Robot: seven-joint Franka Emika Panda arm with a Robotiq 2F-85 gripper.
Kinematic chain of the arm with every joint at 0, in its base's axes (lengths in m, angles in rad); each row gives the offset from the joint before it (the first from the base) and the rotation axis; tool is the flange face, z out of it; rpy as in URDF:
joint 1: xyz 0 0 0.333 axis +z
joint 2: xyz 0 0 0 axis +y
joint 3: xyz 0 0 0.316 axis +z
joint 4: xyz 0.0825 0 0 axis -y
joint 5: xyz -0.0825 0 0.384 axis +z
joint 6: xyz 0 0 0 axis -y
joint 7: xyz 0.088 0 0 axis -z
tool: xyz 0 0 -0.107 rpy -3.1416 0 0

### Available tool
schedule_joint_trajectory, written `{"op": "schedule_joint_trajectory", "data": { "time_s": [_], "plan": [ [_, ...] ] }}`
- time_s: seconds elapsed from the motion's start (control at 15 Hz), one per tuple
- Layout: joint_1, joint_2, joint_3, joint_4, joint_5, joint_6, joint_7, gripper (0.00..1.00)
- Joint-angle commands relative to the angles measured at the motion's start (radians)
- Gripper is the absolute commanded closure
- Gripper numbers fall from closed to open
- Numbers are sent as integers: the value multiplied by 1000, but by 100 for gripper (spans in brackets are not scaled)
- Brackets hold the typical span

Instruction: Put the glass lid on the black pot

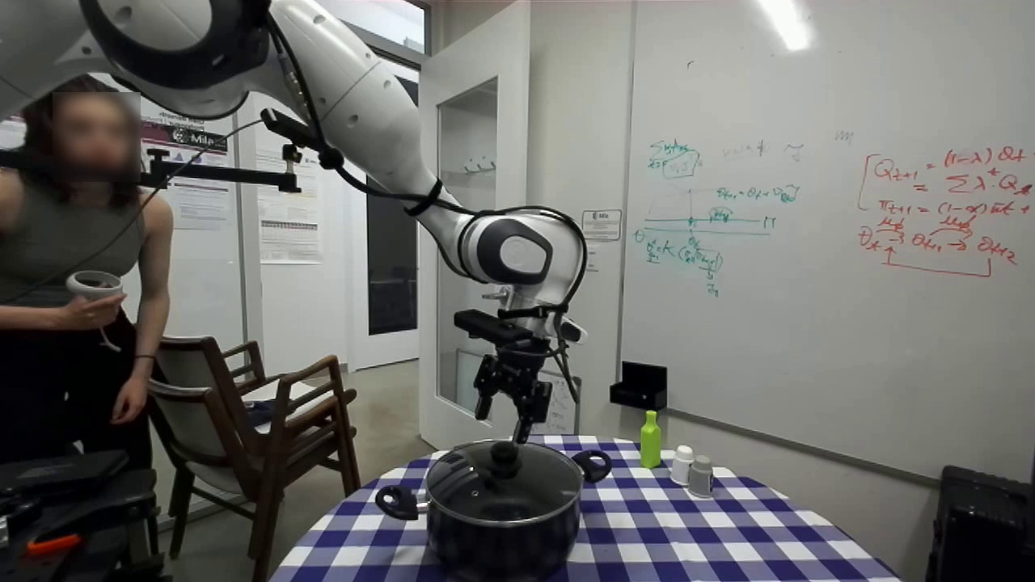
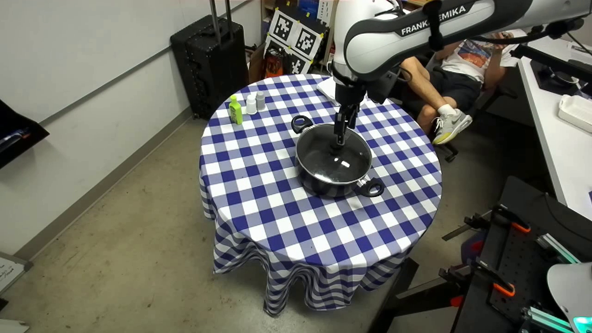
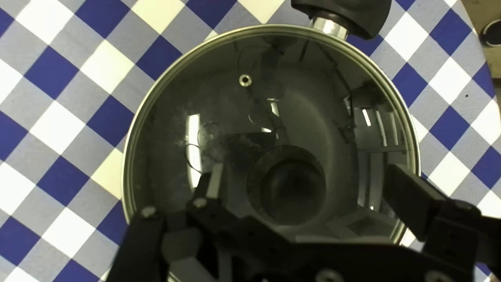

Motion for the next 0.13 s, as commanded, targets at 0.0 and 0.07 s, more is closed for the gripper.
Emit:
{"op": "schedule_joint_trajectory", "data": {
  "time_s": [0.0,0.07],
  "plan": [
    [2,-8,-3,-7,2,-2,-1,0],
    [2,-12,-3,-12,2,-2,-1,0]
  ]
}}
